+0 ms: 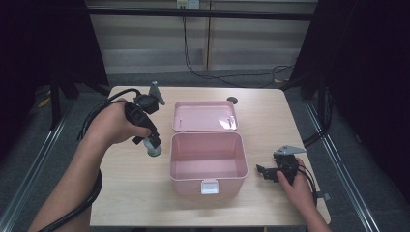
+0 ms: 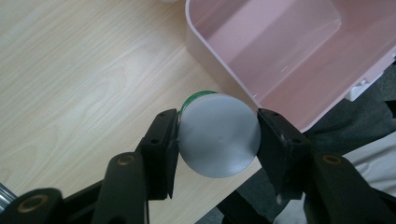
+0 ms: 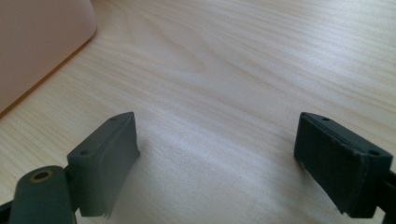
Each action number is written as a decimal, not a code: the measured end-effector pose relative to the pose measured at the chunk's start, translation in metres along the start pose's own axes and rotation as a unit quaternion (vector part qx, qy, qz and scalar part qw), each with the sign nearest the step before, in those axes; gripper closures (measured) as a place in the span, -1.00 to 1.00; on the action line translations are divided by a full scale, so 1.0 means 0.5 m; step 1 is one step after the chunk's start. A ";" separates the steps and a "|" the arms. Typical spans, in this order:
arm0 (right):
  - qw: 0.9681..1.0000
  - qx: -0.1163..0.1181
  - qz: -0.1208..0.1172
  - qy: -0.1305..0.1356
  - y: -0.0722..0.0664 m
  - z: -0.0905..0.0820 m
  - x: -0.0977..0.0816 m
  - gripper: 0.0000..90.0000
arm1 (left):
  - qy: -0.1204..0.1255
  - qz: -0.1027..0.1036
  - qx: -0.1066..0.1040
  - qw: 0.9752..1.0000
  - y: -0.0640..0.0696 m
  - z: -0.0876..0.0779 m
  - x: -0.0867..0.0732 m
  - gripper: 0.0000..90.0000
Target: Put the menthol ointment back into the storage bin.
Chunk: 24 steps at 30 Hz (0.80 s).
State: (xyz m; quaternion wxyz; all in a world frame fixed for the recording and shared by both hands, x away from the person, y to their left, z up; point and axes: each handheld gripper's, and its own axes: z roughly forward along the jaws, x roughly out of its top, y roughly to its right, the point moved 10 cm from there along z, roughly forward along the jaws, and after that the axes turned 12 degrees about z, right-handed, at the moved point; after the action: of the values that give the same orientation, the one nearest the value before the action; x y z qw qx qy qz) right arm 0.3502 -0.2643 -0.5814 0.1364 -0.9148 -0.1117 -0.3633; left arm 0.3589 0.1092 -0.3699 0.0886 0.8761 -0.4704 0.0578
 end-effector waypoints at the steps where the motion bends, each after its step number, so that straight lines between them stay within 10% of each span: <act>1: 1.000 0.000 0.000 0.000 0.000 0.000 0.000 -0.71 | 0.001 0.000 0.001 1.000 0.001 -0.004 0.003 0.12; 24: 1.000 0.000 0.000 0.000 0.000 0.000 0.000 -0.71 | 0.005 0.017 0.006 1.000 0.020 -0.024 0.061 0.12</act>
State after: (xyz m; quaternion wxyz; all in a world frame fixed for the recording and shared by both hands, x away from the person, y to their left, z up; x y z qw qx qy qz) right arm 0.3503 -0.2643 -0.5813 0.1363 -0.9147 -0.1119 -0.3636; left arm 0.3671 0.0813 -0.3515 0.0844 0.8684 -0.4840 0.0668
